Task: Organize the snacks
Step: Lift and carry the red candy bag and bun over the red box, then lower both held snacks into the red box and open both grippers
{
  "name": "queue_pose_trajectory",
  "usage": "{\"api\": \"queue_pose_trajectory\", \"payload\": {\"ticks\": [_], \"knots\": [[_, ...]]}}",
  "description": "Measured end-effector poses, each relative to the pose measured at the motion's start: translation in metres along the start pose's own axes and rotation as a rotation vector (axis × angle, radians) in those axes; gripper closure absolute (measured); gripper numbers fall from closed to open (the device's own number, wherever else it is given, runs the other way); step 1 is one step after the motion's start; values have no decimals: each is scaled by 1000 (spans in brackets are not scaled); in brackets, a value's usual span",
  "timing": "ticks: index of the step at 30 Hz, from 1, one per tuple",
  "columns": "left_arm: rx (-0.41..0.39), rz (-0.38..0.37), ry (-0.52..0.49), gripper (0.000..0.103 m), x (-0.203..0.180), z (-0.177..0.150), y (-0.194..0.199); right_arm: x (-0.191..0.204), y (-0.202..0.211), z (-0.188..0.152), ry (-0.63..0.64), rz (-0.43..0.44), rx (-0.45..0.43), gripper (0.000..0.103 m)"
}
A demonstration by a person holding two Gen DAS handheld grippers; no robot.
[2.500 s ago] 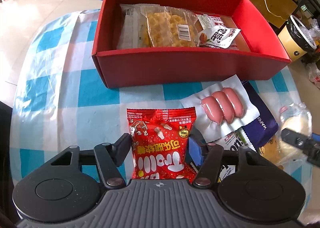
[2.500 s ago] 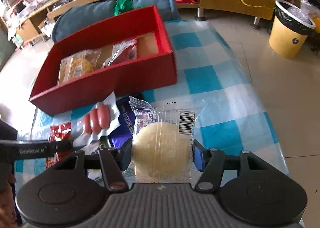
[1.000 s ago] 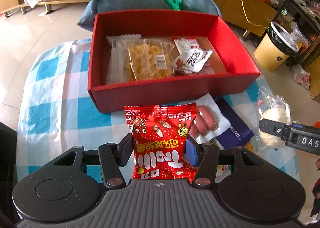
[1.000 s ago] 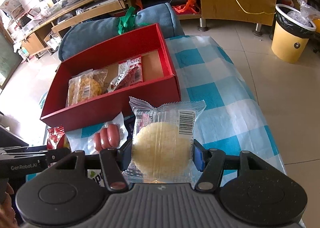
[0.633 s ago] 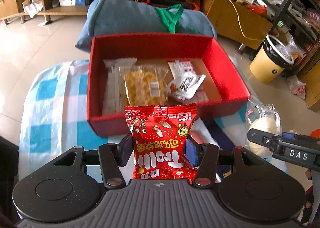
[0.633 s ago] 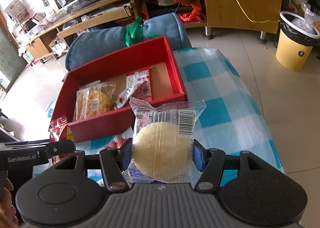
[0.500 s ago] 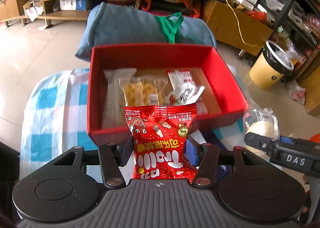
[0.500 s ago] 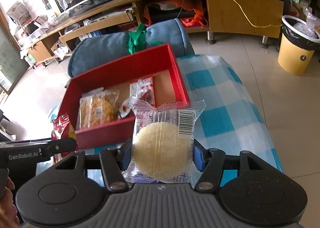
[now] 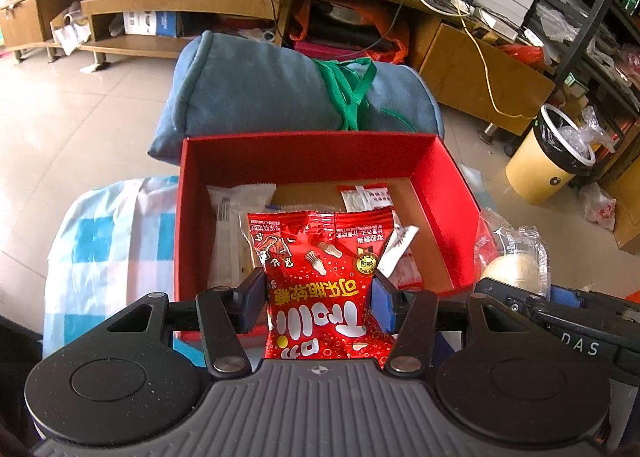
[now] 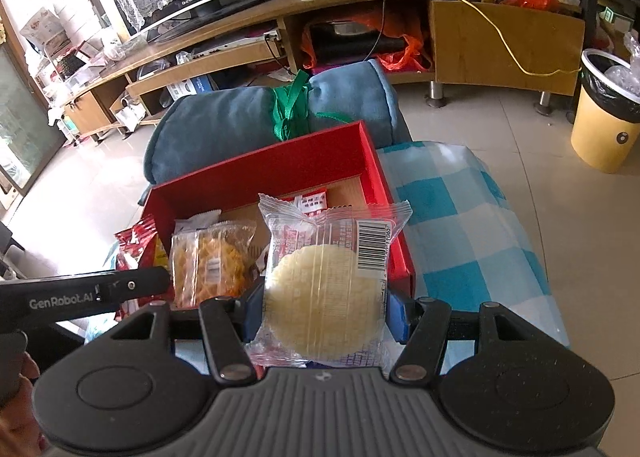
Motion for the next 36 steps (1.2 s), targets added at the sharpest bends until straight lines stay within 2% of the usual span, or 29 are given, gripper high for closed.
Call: {"api": "queue_pose_trajectory", "payload": {"ticks": [16, 25, 36], "knots": [[-1, 41, -11, 41, 3, 25, -33, 12, -44, 39, 9, 10, -14, 47], [22, 68, -8, 41, 8, 26, -51, 11, -71, 39, 24, -7, 20, 47], [38, 90, -15, 41, 9, 23, -60, 13, -83, 37, 38, -14, 37, 47]]}}
Point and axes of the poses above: each gripper's, at about its wrist camera, not at the fingertips, and y roughly against the way its jaws point, x to its left, z to its top, the point moved 5 cm from there along -y, roughly the way its jaws point, and after that the axes turned 7 degrees about -x, right-handed, at the moved point
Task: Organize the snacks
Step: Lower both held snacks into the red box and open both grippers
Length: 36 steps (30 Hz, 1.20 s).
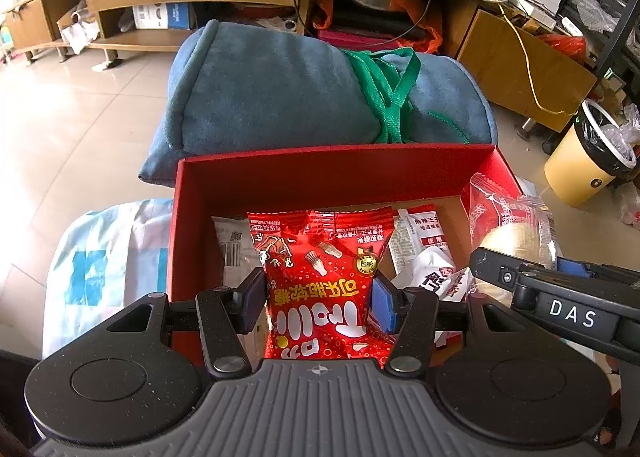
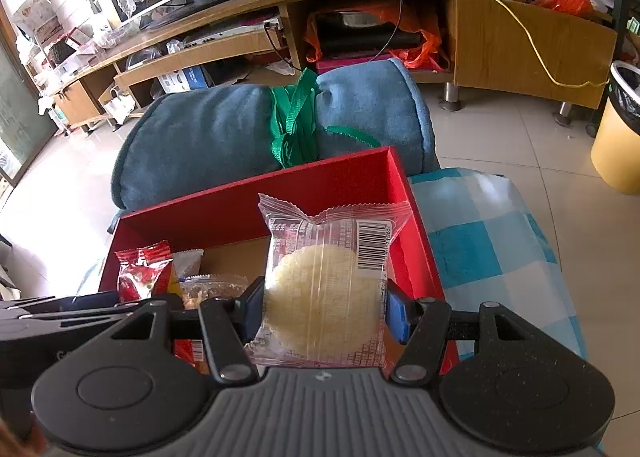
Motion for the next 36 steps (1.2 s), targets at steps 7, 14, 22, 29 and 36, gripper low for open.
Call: {"api": "queue_pose_trajectory", "payload": {"ticks": [7, 14, 22, 29, 36], "knots": [[3, 4, 0, 41, -1, 0, -1, 1, -4, -2, 8, -5, 8, 47], [11, 11, -2, 41, 0, -2, -4, 1, -10, -3, 16, -17, 16, 47], [15, 15, -4, 41, 0, -2, -6, -1, -12, -4, 17, -23, 19, 47], [21, 17, -7, 41, 0, -3, -8, -1, -17, -6, 21, -25, 28, 47], [27, 19, -12, 41, -2, -5, -10, -2, -19, -7, 23, -29, 31, 47]]}}
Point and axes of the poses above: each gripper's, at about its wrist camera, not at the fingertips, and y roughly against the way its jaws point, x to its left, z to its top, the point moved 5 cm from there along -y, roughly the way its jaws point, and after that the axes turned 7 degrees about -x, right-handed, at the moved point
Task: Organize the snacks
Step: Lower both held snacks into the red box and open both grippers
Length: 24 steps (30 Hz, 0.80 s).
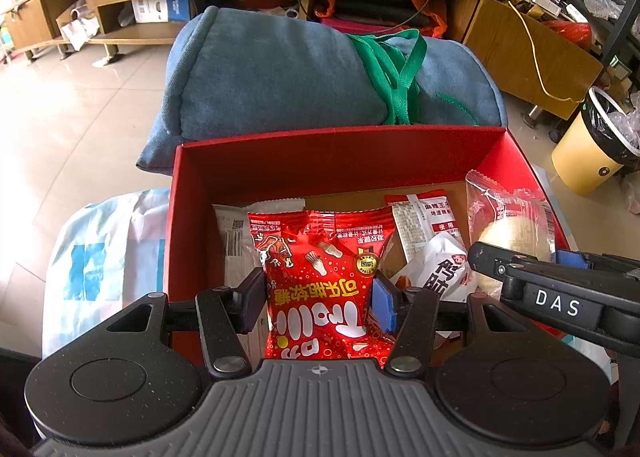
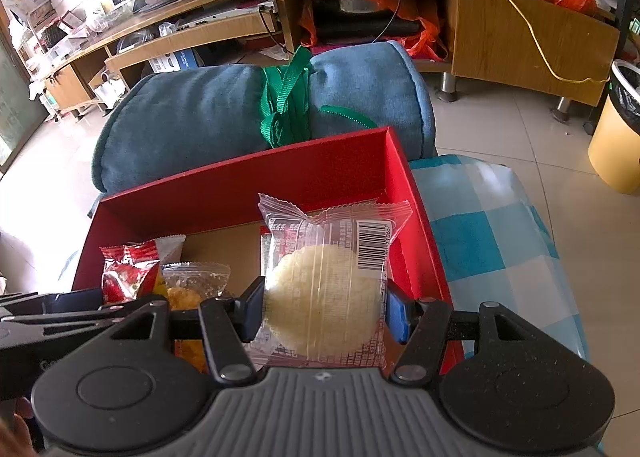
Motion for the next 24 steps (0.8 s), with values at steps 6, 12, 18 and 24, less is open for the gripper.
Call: {"api": "queue_pose_trajectory", "payload": {"ticks": [6, 12, 18, 24], "knots": [[7, 3, -4, 41, -1, -2, -3, 0, -2, 0, 4, -1, 2, 47], [8, 7, -4, 41, -1, -2, -4, 0, -8, -1, 8, -5, 8, 47], [8, 10, -9, 40, -2, -3, -7, 1, -12, -2, 15, -5, 16, 46], [8, 12, -9, 40, -2, -3, -7, 1, -13, -2, 16, -4, 16, 46]]}}
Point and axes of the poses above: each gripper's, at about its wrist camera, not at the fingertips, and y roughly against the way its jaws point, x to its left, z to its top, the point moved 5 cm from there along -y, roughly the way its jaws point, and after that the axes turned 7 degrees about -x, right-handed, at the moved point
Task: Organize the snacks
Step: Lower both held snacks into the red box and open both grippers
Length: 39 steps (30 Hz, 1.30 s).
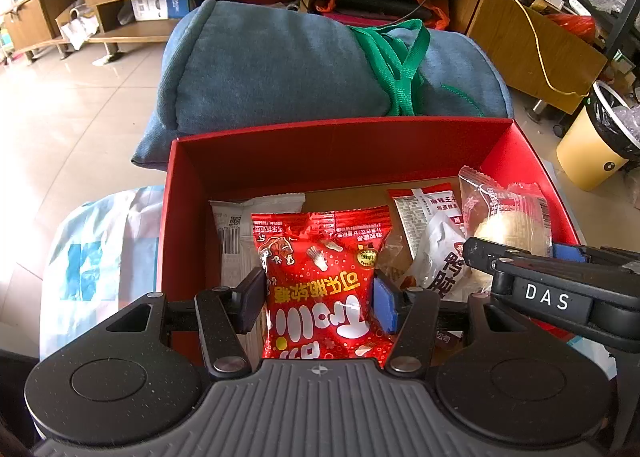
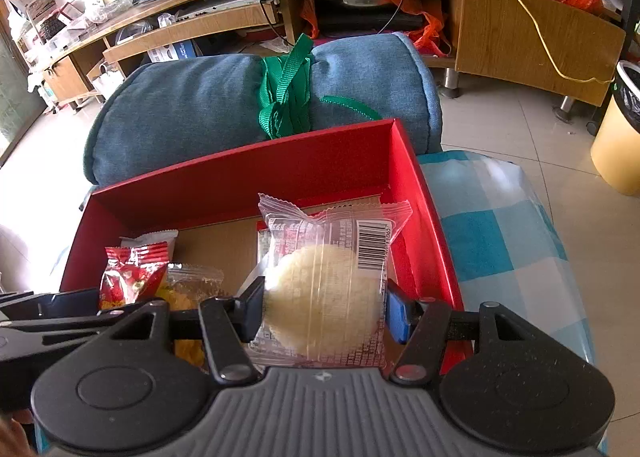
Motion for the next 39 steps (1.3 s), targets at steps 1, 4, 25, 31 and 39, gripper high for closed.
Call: {"api": "queue_pose_trajectory", "payload": {"ticks": [1, 4, 25, 31, 39], "knots": [[1, 0, -1, 40, 0, 0, 0, 0, 0, 0, -1, 0, 0, 46], [4, 2, 4, 39, 1, 0, -2, 0, -1, 0, 0, 0, 0, 46], [-1, 16, 2, 33, 2, 1, -3, 10, -11, 1, 38, 21, -2, 45], [1, 18, 9, 33, 2, 1, -3, 11, -10, 1, 40, 25, -7, 45], [-24, 16, 5, 27, 1, 5, 3, 6, -3, 9, 12, 30, -44, 45]]}}
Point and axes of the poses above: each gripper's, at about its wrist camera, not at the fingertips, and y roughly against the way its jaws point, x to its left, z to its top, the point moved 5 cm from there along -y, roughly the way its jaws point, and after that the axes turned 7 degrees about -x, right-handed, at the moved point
